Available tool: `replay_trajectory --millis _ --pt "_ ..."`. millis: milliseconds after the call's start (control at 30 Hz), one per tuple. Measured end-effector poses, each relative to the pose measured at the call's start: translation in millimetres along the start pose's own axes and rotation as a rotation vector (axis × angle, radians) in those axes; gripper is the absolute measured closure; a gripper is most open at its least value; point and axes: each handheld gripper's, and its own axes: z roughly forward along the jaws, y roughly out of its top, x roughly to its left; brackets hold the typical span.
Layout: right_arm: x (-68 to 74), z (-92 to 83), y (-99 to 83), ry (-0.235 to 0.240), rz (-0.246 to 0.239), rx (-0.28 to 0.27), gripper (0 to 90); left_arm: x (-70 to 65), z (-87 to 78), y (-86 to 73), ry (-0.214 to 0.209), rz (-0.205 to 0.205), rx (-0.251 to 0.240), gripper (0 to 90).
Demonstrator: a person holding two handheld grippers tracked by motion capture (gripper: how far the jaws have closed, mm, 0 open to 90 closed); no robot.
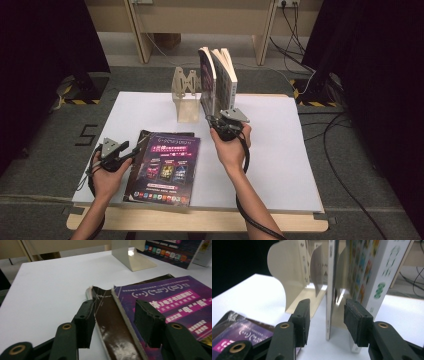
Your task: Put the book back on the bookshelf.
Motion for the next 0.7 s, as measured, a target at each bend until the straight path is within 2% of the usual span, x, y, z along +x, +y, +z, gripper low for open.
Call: replay_trajectory --millis 100,233,333,500,700 --pt "1.7 1.7 -6.3 0.004 -0.004 0.027 56.5 -4.5 2.1 3.1 -0.038 -0.001 0.022 50.8" --pt "5.2 4.7 -14.1 0.024 -0.005 0.064 56.3 -9.1 9.4 1.9 -0.078 -0.016 0.075 50.8" --pt "8.6 9.8 -21.4 0.060 0.001 0.125 56.1 -12.4 12.3 0.8 -0.090 -0.022 0.092 51.3" --pt "15.1 19.9 -33.1 0.097 0.008 0.194 55.7 -16.5 16.1 0.4 -0.109 -0.034 0.121 52.1" --pt "21.2 37.0 -44.4 0.146 0.022 0.289 54.9 -19.0 21.0 -2.3 -0.112 -0.045 0.158 52.7"
